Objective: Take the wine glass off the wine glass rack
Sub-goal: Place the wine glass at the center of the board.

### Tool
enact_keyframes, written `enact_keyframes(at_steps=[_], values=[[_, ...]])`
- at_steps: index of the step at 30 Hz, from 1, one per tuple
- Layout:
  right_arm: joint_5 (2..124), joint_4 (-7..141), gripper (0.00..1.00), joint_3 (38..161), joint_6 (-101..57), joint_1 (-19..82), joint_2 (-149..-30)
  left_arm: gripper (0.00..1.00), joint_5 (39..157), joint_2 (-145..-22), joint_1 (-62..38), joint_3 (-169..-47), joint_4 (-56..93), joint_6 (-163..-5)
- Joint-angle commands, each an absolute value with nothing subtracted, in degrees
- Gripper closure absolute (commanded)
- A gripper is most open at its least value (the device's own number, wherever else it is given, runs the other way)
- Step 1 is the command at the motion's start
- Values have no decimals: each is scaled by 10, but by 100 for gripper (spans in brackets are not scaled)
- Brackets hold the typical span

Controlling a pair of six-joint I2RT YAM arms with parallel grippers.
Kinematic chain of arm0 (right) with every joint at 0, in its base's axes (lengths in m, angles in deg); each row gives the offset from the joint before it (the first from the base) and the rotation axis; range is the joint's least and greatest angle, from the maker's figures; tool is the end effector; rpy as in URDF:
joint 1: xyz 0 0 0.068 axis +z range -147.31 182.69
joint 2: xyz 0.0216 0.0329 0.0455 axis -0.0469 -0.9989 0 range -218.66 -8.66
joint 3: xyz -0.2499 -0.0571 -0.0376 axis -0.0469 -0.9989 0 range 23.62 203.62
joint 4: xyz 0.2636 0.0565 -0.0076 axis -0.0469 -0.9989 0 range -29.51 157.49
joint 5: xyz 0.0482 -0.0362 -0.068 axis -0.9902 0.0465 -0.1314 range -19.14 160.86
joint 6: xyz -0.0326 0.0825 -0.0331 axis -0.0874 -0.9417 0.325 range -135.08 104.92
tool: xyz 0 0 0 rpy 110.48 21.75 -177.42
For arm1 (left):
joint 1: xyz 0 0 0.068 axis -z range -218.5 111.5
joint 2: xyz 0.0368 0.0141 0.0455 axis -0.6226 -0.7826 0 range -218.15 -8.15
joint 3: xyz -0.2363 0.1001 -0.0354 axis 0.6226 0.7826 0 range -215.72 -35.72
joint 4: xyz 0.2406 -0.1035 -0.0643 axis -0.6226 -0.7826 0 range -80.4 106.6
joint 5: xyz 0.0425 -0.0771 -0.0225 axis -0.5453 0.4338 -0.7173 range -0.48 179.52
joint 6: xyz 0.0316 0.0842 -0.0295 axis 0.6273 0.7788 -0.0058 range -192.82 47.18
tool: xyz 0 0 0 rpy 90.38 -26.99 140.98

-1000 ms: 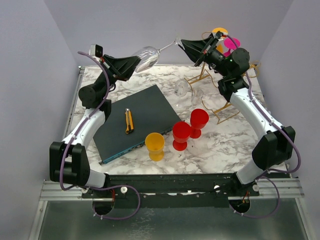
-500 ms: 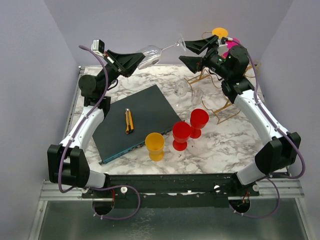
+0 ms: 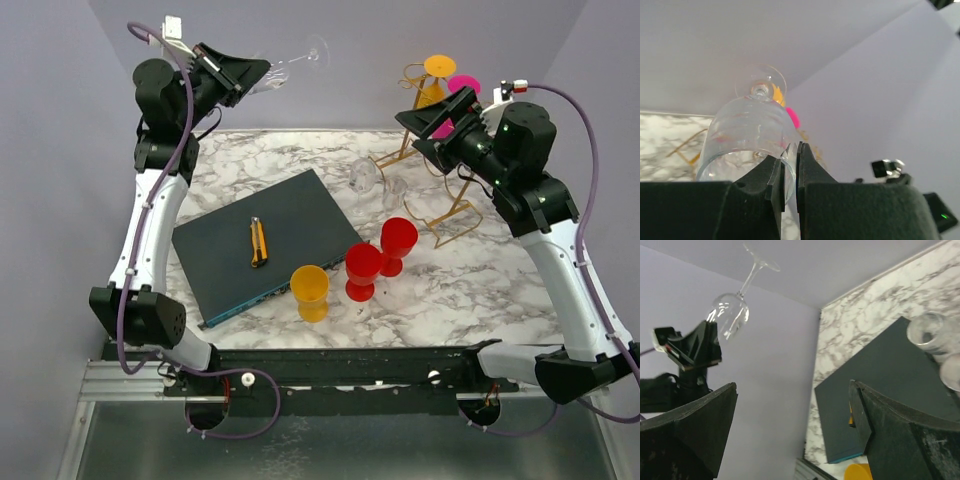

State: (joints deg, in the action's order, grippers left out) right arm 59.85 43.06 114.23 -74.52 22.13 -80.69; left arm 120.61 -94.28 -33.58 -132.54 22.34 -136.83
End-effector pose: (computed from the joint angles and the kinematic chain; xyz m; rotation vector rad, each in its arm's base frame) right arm 0.2978 0.1225 0.4727 0.4711 1.7553 1.1733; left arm 0.3775 -0.0768 0.5104 -0.2317 1.4412 -1.3496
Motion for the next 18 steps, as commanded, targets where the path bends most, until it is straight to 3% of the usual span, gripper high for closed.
enact_keyframes(at_steps=[1, 12, 18], values=[[635, 311, 0, 1155, -637, 224, -794, 100, 1130, -1027, -338, -1440, -31, -1183], [612, 227, 0, 1144, -564, 224, -789, 100, 961, -1229, -338, -1664, -272, -1018], [606, 213, 0, 1128, -542, 224, -790, 100, 900, -1291, -338, -1719, -356, -969]])
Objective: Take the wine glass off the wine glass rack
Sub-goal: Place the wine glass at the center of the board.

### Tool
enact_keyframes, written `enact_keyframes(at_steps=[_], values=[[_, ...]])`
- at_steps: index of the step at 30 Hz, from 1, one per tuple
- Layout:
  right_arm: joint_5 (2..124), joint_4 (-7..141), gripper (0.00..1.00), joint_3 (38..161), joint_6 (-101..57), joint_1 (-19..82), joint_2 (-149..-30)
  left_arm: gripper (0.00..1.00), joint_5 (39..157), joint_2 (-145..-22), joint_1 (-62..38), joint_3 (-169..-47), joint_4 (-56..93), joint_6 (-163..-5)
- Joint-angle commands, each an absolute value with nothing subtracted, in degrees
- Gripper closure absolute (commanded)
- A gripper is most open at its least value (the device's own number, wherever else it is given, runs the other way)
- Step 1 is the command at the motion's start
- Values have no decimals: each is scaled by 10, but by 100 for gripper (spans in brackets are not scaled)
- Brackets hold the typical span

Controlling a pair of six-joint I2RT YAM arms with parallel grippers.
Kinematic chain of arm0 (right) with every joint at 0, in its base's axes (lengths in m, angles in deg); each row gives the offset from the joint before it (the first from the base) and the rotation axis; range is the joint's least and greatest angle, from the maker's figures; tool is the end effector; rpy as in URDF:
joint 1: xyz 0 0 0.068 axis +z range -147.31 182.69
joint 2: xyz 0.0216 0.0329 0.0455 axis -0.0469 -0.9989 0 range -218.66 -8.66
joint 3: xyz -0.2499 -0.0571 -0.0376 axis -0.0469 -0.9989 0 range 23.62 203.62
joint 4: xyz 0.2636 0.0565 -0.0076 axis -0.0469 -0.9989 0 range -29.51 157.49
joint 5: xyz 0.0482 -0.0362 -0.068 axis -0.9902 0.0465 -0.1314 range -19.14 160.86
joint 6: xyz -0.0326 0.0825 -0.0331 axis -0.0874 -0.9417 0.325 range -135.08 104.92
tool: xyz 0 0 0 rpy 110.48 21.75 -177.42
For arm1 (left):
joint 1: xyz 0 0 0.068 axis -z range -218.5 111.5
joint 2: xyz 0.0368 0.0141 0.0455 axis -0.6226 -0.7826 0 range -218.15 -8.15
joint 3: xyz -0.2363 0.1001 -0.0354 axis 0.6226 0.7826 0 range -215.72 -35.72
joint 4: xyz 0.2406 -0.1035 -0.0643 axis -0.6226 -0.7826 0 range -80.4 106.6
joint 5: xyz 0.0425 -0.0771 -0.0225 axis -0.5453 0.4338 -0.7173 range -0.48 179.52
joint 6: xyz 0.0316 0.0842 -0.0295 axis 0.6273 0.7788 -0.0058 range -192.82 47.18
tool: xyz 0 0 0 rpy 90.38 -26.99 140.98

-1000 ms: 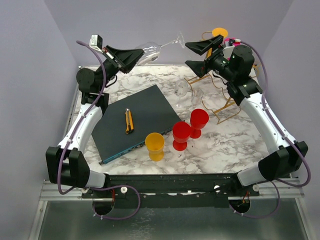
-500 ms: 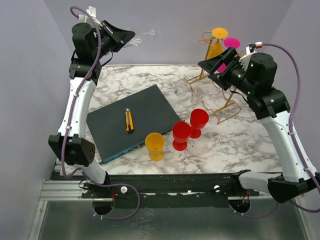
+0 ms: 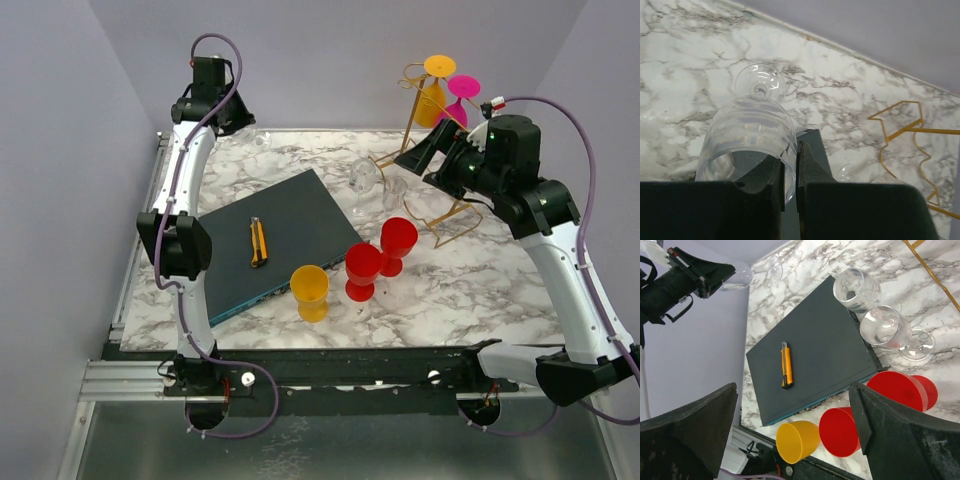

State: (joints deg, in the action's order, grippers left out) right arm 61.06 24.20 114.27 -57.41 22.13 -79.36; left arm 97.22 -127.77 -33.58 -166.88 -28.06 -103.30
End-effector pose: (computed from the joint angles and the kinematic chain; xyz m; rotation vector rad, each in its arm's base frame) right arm 0.2789 0.1140 0.4295 0.2968 2.0560 0.8529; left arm 0.5102 -0.0554 0.3534 -0.4054 2.1477 -0.4999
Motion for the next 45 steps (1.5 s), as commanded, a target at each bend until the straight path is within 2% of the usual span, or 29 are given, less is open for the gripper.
enact_keyframes(at_steps=[1, 6, 11, 32, 41, 45], values=[[605, 212, 0, 1124, -539, 224, -790, 100, 900, -1296, -338, -1722, -363, -963], [599, 213, 0, 1098, -533, 224, -787, 100, 866, -1319, -339, -1732, -392, -940], [599, 208, 0, 1106, -527, 224, -790, 100, 861, -1369, -339, -1793, -453, -926], [592, 207, 0, 1114, -522, 224, -814, 100, 838, -1440, -341, -1820, -480, -908], [591, 209, 0, 1115, -524, 224, -817, 68, 843, -1454, -343, -1839, -481, -908], [590, 212, 0, 1113, -525, 225, -817, 59, 840, -1455, -344, -1846, -480, -906]])
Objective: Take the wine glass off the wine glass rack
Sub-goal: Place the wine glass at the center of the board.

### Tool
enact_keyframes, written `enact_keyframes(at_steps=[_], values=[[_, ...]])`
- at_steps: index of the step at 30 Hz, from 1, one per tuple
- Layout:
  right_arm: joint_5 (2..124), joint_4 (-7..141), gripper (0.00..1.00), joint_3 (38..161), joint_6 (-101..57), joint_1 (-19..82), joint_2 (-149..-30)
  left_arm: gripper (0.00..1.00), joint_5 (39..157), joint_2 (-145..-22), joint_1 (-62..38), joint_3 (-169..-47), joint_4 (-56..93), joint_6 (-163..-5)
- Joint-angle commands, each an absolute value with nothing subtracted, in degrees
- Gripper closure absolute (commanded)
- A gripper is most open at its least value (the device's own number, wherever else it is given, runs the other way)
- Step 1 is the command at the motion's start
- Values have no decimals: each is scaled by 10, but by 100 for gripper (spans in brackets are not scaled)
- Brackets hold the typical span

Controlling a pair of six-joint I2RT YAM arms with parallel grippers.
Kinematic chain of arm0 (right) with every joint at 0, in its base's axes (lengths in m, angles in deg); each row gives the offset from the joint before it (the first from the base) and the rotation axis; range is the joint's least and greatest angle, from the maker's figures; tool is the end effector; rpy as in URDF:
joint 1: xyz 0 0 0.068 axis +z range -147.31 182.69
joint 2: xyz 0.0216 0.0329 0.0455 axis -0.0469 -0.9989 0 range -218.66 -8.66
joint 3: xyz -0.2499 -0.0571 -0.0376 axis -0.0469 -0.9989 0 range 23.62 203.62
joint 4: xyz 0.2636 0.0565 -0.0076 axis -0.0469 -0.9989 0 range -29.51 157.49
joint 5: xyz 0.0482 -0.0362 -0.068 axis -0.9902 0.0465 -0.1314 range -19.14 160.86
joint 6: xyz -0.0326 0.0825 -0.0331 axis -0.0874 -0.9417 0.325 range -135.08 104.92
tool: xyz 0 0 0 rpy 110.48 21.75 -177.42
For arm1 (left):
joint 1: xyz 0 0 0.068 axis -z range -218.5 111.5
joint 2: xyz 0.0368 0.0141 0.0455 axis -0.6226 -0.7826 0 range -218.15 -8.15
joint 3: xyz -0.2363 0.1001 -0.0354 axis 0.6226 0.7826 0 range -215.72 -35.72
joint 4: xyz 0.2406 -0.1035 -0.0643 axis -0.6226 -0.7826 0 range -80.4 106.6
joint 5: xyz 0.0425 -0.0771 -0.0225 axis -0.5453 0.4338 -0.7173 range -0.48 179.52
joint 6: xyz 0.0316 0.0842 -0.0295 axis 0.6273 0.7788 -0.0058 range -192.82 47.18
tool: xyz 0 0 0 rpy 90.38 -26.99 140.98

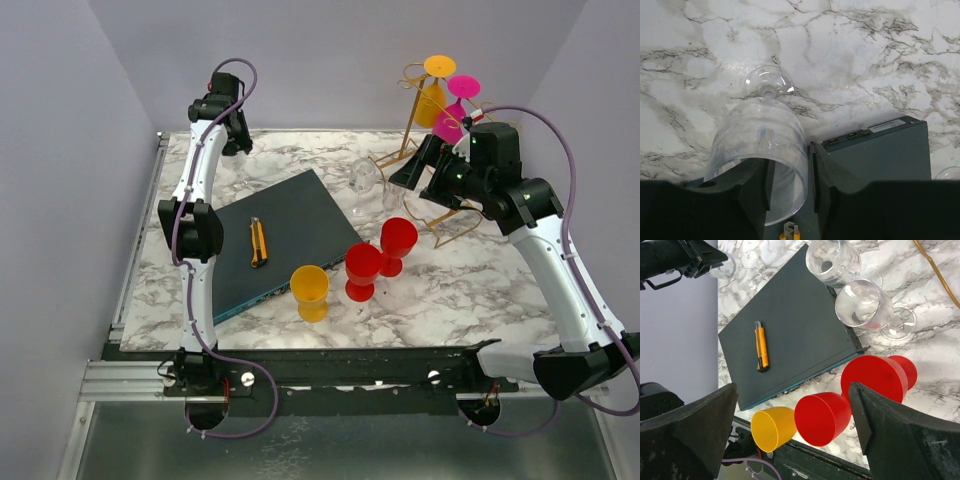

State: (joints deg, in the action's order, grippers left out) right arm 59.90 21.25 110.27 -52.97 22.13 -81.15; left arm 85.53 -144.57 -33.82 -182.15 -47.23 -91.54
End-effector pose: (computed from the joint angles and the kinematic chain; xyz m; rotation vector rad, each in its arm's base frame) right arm 0.2870 0.1186 0.3880 0.2396 2.2112 0.7767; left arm 0.5332 -0.0376 0.2603 -0.3347 2.4862 -0.0808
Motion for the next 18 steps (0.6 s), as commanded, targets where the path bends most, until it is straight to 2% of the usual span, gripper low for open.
enact_keyframes(at_steps=[1, 11, 18], values=[[591, 212, 0, 1112, -526, 224, -817, 57, 839, -1456, -344, -1847, -479, -906], [589, 215, 0, 1111, -527, 225, -820, 38, 835, -1449, -343, -1861, -466, -902], [587, 218, 0, 1112, -529, 224, -819, 37, 846, -1445, -344, -1863, -457, -904]])
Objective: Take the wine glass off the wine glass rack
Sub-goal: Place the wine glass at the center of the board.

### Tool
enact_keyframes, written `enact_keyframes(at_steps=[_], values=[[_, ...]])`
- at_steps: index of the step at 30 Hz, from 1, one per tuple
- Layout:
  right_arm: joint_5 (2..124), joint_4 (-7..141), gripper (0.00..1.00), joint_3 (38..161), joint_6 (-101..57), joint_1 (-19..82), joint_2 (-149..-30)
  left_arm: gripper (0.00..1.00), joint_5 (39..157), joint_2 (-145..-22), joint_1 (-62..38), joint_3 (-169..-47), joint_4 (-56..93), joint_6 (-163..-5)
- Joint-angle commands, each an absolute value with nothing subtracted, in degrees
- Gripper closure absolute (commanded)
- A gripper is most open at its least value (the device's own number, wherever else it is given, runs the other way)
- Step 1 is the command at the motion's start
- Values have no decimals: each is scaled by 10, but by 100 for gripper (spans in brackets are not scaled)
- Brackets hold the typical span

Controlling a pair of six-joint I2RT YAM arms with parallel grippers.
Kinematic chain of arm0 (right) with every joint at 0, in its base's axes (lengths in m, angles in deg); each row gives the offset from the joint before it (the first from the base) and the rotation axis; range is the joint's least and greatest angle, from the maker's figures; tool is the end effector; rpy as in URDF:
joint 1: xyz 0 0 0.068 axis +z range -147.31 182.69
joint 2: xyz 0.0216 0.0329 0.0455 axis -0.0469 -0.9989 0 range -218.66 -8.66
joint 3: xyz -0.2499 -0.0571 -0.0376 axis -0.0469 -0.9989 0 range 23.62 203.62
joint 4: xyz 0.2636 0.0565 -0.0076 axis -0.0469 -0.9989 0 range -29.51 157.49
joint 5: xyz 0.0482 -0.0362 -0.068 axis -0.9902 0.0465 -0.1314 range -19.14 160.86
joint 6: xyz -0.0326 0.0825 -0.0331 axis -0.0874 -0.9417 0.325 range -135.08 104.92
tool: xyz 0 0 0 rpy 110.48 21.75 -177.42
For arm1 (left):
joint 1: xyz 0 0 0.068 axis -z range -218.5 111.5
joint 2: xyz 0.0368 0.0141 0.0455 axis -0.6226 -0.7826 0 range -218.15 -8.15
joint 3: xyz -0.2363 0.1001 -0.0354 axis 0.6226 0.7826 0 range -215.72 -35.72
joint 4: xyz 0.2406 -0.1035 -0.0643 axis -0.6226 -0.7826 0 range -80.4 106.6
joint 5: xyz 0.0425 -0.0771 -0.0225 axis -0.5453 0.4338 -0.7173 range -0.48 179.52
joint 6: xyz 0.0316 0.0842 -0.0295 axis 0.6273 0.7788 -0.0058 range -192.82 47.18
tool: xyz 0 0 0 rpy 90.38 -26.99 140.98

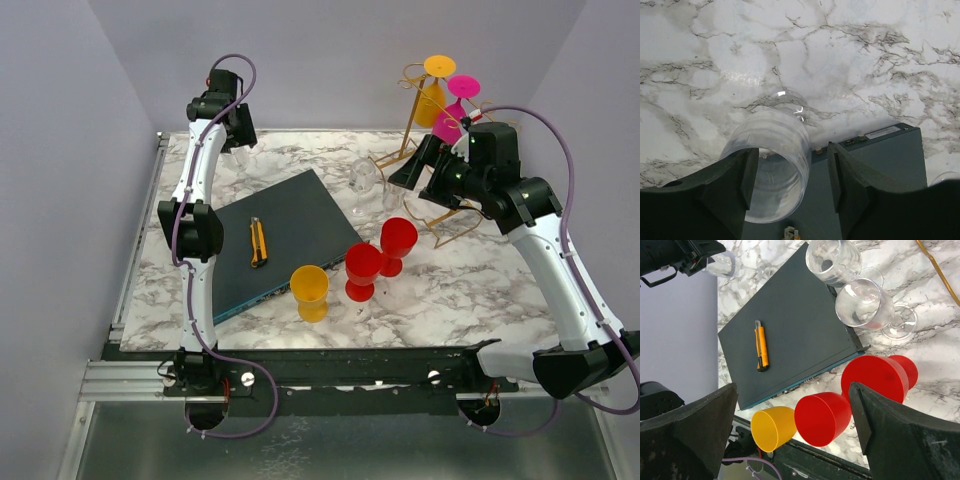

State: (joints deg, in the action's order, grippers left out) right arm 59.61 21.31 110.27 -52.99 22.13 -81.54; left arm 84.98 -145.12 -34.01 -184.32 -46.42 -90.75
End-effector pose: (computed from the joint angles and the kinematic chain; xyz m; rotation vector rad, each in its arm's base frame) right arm 0.2887 0.1197 0.3862 0.2384 2.2182 0.7802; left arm 0.5374 -0.0353 0.2694 -0.3223 2.4439 -0.0722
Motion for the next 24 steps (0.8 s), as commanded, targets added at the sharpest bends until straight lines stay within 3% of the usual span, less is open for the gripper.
enact_keyframes(at_steps=[1, 24], values=[[588, 218, 0, 1112, -529, 225, -819, 37, 848, -1443, -343, -1863, -456, -905], [603, 207, 0, 1112, -535, 225, -798, 37, 888, -1419, -320, -1862, -433, -922]])
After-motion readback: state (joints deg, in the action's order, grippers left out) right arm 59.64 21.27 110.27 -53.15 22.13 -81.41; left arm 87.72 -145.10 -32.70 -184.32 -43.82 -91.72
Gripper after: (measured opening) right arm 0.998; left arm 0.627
